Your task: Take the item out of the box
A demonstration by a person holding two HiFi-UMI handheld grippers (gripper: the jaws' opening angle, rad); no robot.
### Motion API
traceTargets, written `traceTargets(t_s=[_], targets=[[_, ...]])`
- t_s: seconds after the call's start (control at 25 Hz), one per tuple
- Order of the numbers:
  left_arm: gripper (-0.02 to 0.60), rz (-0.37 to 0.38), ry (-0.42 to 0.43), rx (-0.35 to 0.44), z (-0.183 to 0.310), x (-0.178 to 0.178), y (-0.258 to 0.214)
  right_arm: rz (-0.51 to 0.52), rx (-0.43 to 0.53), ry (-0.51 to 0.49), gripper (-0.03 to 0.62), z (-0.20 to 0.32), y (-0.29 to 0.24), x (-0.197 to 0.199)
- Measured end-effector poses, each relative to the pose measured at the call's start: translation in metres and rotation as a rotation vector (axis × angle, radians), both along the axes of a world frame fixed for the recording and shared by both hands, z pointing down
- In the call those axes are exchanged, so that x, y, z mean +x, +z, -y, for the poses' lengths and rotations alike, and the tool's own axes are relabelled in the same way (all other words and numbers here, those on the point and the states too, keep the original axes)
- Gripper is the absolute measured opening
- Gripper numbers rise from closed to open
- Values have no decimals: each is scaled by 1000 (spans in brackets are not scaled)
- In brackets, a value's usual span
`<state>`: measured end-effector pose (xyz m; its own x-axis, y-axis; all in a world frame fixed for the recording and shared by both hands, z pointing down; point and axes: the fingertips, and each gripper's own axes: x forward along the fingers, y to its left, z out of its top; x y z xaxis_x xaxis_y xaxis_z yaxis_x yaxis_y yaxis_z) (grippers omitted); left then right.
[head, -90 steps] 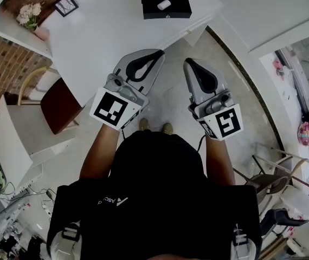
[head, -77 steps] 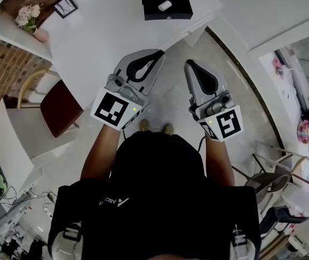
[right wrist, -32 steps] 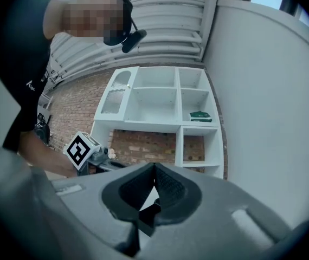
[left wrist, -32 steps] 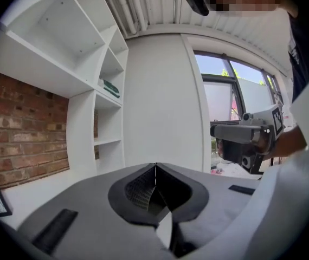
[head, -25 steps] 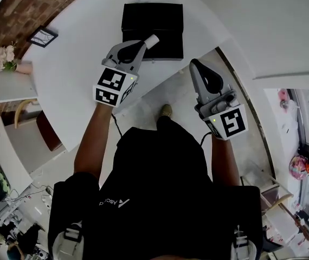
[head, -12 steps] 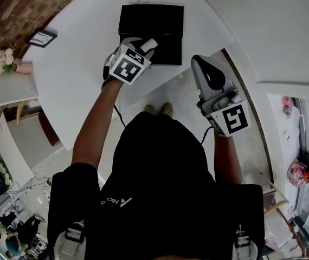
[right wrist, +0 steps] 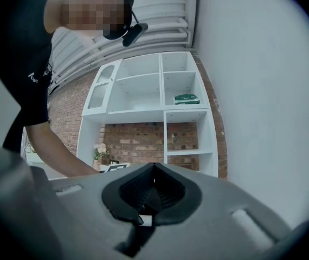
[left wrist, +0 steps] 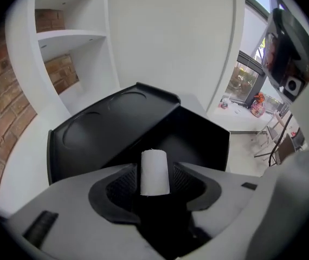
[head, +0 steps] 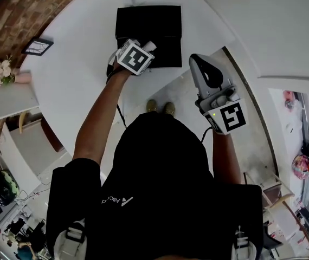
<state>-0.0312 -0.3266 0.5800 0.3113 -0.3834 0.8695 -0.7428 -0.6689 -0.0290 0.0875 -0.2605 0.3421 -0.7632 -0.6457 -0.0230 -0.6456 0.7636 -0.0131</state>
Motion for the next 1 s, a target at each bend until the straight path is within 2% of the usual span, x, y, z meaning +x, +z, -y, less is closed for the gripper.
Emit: traceTargets(t_s=[0.24,0.32,0.48,0.76,1.0], targets=[[202,-2,19,-74,2,9,20,3,-19,43,0,2,9,13],[202,-26,26,-108,-1,14,27,-3,-27,53,0,3,11,15],[201,-44,23,-129,-1,18,31,8,-26,62,0,5,14,18],[184,-69,2,-131,-1,15,27,18,-18,57,0,9,19,13],[184,-137,-12,-66,-7,19,-5,-4,-49,48,0,7,20,7]])
